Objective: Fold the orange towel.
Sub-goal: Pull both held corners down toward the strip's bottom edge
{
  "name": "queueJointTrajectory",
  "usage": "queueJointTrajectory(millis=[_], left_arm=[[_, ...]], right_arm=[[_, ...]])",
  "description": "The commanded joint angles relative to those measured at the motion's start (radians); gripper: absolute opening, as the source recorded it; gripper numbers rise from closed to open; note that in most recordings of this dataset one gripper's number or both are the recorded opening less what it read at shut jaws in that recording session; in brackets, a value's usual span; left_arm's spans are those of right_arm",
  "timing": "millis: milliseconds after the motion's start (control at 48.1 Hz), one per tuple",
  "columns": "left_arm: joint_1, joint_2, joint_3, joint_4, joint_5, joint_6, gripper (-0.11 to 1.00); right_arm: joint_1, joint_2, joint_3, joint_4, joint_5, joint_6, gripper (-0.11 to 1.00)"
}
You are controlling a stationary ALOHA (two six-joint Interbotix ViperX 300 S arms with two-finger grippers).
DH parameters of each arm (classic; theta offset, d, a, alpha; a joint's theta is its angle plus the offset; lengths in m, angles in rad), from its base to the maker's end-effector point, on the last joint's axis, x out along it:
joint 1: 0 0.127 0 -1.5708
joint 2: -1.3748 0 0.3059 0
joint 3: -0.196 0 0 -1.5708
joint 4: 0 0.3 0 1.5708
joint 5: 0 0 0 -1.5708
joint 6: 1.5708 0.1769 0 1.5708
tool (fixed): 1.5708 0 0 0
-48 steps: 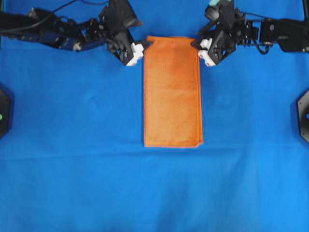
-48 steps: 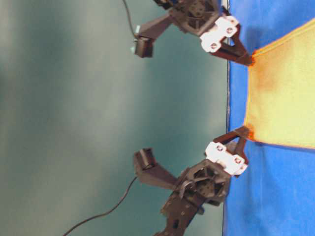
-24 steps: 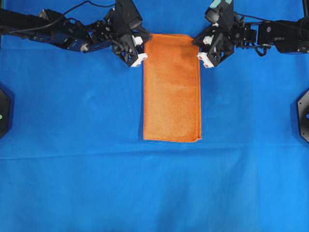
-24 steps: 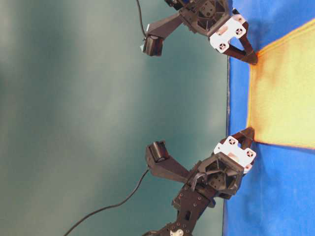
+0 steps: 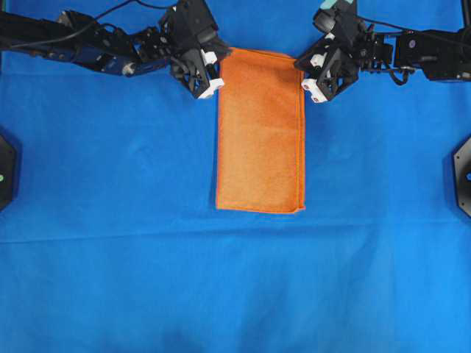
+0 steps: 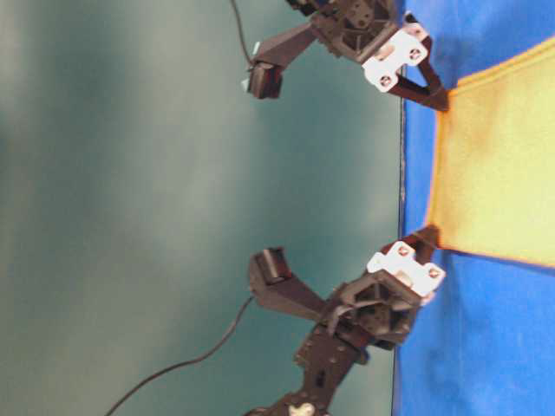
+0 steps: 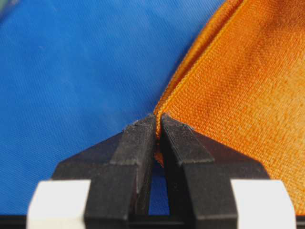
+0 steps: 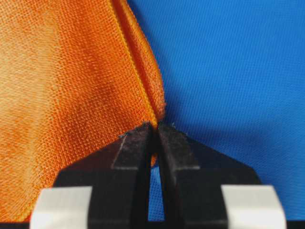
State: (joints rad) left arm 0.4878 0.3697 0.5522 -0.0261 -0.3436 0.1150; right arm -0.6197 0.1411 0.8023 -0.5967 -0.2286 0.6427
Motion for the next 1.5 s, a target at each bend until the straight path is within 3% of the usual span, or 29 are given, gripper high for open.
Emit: queueJointTrajectory(millis=[0,499,770,1061,1477], left_arm=[[0.021,-0.051,-0.023,0.0,-0.003,0.008,0.02],[0.041,-0.081,-0.032,0.0,0.011,0.008,0.02],[0.008,-0.158,-0.003,0.0,0.067,0.008,0.02],[-0.092,-0.25,0.067,0.0,0.091,0.008,0.02],[-0.285,-0.307,0.114,0.0,0.293,0.005,0.02]], right_arm=[[-0.011,-0.044,-0.021,-0.002,0.014,-0.003,0.04],[-0.031,-0.055,-0.08,-0.006,0.067,-0.044,0.04],[-0.006,-0.146,-0.048,-0.006,0.074,-0.043,0.04],[0.1,-0.293,0.018,-0.005,0.149,-0.028,0.04],[0.331,-0.331,0.092,0.037,0.167,0.014,0.04]])
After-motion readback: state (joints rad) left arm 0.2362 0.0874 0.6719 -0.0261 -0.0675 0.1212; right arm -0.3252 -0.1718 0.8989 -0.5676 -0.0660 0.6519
